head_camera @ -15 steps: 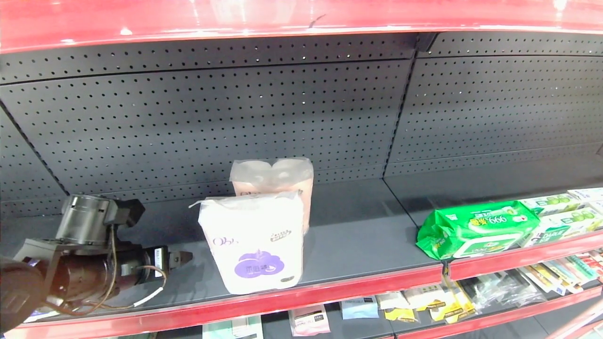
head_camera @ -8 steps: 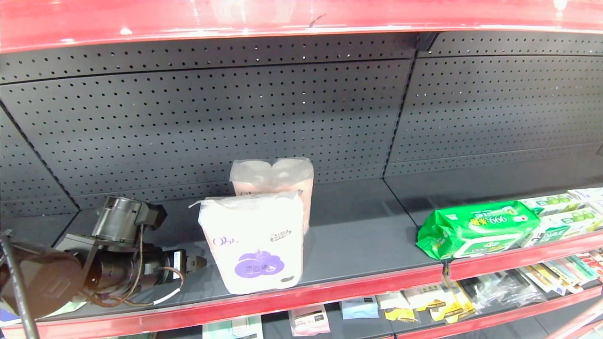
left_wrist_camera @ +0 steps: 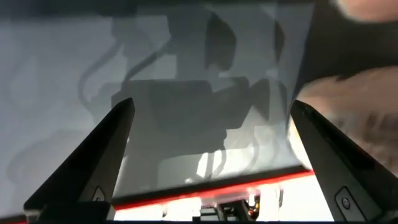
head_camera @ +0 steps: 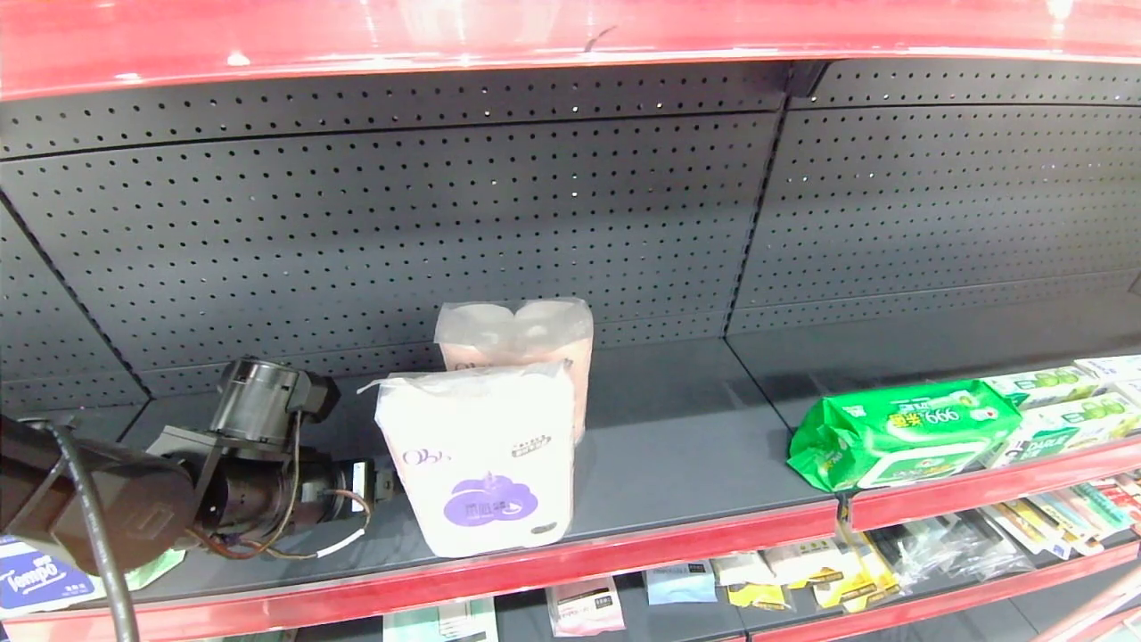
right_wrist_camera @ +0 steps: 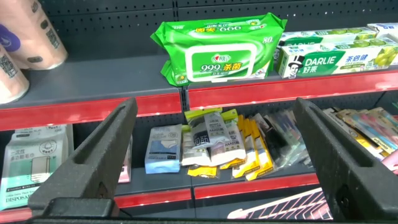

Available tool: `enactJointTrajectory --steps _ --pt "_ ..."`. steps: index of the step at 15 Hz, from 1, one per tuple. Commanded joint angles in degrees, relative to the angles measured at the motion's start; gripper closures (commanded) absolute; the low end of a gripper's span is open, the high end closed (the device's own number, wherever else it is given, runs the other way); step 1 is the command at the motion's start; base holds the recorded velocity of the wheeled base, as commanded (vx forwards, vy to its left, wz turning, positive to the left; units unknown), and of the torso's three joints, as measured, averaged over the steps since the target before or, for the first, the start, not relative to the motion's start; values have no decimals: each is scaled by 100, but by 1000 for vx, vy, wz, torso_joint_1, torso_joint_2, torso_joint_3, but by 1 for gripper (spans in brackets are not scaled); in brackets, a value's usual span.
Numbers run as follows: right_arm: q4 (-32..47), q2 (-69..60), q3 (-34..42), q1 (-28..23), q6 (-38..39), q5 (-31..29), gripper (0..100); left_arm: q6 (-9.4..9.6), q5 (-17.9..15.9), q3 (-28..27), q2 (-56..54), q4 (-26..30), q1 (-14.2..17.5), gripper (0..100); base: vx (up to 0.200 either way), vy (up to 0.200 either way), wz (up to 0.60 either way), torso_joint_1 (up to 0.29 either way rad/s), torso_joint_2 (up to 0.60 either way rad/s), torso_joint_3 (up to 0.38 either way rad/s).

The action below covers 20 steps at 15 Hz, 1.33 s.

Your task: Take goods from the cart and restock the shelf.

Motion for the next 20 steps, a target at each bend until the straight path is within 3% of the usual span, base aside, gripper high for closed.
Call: enactJointTrajectory --steps 1,20 --pt "1 7 0 1 -7 4 0 -1 1 -97 76 -3 -40 0 0 0 0 0 0 0" --pt "-8 7 0 1 -7 4 0 -10 19 -124 199 -65 -462 0 0 0 0 0 0 0"
